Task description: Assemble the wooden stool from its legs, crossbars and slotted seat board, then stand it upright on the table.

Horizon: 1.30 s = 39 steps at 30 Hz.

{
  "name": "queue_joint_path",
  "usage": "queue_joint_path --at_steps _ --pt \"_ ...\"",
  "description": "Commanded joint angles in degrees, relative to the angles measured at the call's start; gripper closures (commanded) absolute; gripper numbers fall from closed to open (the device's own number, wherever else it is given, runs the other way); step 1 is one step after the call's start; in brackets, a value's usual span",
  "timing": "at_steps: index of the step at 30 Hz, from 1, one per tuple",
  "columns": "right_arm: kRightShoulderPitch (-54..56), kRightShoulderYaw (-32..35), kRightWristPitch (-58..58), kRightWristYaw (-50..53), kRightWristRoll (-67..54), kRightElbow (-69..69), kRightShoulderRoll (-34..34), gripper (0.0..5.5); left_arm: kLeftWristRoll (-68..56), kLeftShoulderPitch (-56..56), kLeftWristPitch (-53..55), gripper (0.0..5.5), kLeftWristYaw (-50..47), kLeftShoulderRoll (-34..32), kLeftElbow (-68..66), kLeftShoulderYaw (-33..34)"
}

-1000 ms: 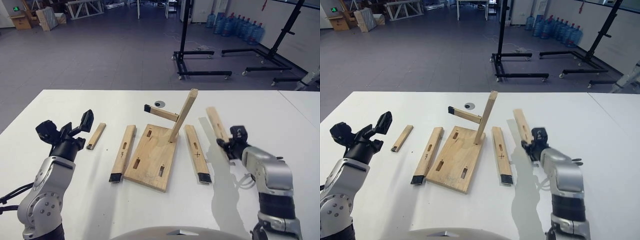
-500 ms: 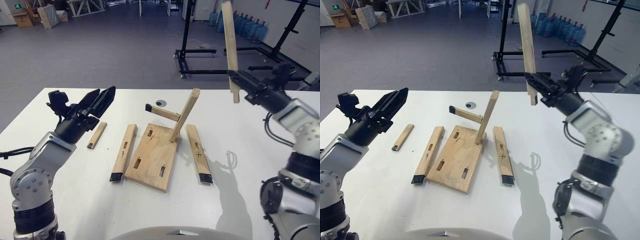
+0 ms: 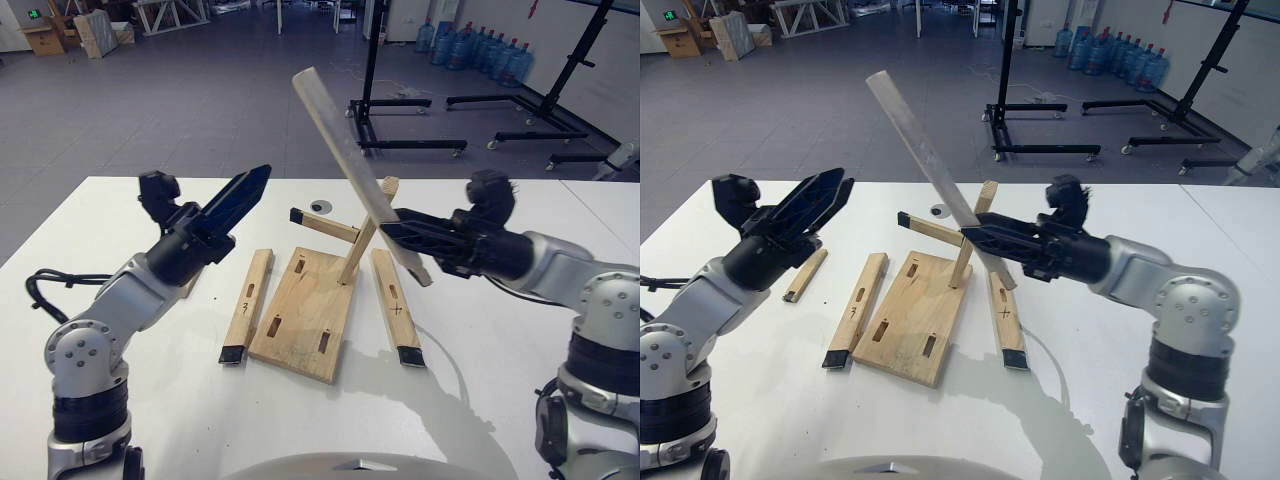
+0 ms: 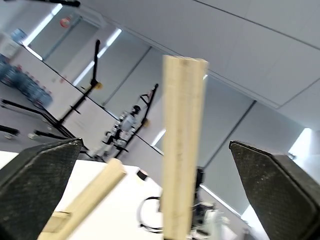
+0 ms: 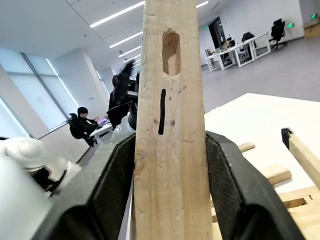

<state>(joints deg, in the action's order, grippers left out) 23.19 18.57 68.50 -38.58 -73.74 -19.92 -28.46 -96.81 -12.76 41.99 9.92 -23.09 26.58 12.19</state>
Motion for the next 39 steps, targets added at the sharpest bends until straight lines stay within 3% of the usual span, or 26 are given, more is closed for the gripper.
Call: queue_joint_path --at_steps 1,21,39 --pt "-0.41 -2.38 -2.19 2.15 -0.96 -0.87 1.58 3.42 -3.35 -3.10 0.61 0.10 -2.82 1.02 -1.72 -3.27" --pt "-1.62 -11.94 -6.78 3.51 -1.52 -0.51 4.19 3.42 -13.17 -9.22 1.18 0.10 -9.35 3.02 -8.48 -7.64" --pt "-1.48 -13.71 -7.66 4.00 -1.31 -0.30 4.31 3.42 -13.48 -7.83 3.18 2.78 -11.11 1.47 -11.04 -7.38"
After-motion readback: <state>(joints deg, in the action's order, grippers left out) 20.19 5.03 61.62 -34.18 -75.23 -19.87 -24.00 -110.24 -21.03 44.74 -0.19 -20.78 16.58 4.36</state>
